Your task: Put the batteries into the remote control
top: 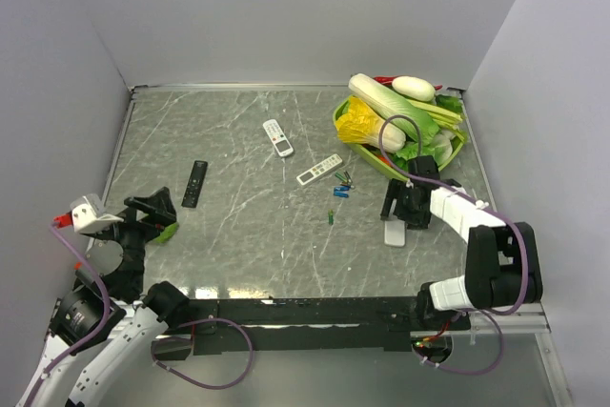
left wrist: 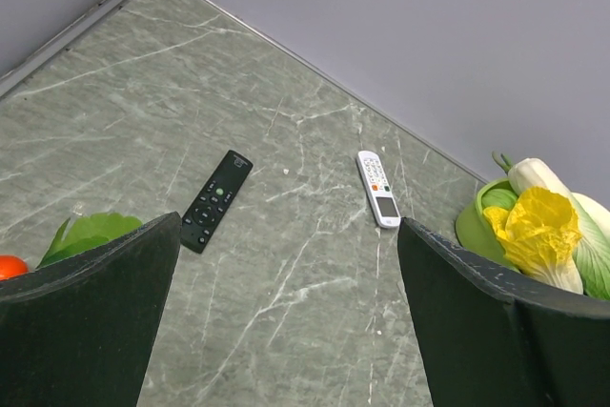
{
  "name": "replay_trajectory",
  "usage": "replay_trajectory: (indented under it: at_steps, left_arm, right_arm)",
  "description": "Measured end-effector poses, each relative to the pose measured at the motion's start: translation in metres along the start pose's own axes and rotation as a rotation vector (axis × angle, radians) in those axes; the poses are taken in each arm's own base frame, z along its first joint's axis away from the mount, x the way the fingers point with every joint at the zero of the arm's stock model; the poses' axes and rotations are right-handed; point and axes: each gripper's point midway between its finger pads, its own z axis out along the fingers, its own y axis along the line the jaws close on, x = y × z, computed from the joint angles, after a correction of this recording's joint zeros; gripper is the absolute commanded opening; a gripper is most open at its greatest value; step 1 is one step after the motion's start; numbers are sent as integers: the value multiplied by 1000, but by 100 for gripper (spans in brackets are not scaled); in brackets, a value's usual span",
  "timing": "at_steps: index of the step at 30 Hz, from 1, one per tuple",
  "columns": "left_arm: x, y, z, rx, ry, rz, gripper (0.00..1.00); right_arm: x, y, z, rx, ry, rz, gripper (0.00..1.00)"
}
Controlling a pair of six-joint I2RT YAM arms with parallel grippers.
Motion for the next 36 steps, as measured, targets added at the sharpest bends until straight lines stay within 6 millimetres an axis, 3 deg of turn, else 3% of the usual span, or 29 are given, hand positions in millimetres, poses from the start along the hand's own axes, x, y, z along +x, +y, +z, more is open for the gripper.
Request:
replay_trajectory:
  at_steps: [3, 8, 15, 19, 22, 29, 33, 36]
  left_arm:
    - [2, -1, 2, -5, 8, 7, 99]
    - [9, -1, 5, -20, 31, 31, 99]
    - [16, -2, 8, -31, 54, 56, 99]
    - [24, -6, 12, -25, 86, 78, 99]
    - [33, -10, 14, -12, 121, 96, 99]
    - [77, -40, 29, 64, 275, 151, 97]
    - [117, -60, 45, 86, 415, 228, 97]
    - [141, -78, 61, 88, 511, 286, 97]
  right_arm:
    - [-3, 1, -6, -12, -27, -7, 100]
    - [-21, 11, -33, -71, -149, -26, 100]
    - [-54, 28, -121, -213, -501, -60, 100]
    - [-65, 29, -182, -265, -718, -59, 100]
    - [-67, 29, -216, -302, -836, -57, 100]
    - [-53, 25, -276, -372, -1062, -114, 100]
    - [-45, 22, -287, -383, -1158, -161, 100]
    - [-37, 16, -278, -369, -1186, -191, 100]
